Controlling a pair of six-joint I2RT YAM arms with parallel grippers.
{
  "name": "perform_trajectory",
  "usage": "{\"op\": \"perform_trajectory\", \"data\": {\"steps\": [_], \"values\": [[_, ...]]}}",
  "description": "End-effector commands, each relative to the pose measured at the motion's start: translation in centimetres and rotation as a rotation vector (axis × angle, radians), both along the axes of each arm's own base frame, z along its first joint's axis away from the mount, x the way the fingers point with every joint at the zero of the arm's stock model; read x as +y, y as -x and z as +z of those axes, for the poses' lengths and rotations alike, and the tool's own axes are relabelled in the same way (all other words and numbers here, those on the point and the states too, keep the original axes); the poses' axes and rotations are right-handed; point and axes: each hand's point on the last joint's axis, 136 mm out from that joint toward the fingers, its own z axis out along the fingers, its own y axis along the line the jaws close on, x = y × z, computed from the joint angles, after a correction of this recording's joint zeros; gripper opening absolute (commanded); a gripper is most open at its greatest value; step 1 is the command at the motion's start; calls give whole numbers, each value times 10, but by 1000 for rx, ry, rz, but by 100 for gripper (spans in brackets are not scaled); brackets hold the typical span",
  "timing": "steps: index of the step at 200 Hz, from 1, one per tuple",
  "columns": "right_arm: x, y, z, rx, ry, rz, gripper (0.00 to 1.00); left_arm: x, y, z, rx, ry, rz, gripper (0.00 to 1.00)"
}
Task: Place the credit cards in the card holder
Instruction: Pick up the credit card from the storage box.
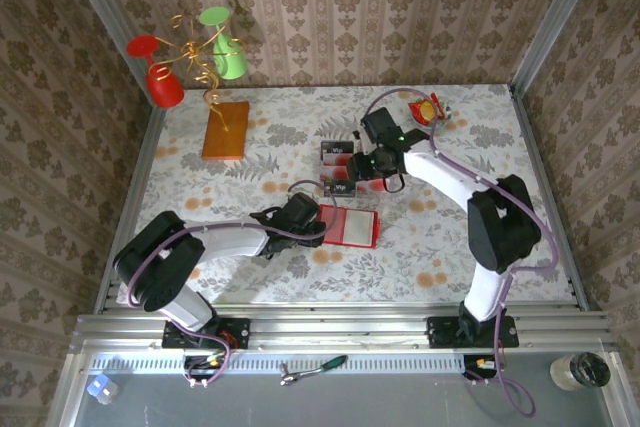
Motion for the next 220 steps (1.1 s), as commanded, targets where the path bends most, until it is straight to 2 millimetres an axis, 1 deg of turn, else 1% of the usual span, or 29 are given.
{"op": "perform_trajectory", "data": {"steps": [1,38,56,96,117,162,179,204,220], "values": [[8,6,-5,23,104,116,47,1,3,-5,19,-19,13,86],[28,-1,-19,38,165,176,45,1,3,-6,19,-14,13,86],[33,-4,-25,43,183,189,44,0,3,-6,20,-13,12,86],[44,-8,-30,39,217,223,41,1,4,-8,22,-11,14,86],[46,-8,-36,35,265,249,41,1,5,-8,23,-11,14,86],[43,-5,-49,38,363,294,40,1,4,-6,21,-4,16,86],[41,-3,-52,45,371,303,36,0,4,-5,20,-4,16,86],[40,-2,-49,36,373,309,29,0,3,-5,18,-4,15,86],[42,-1,-47,32,364,333,24,0,3,-5,18,-4,15,86]]}}
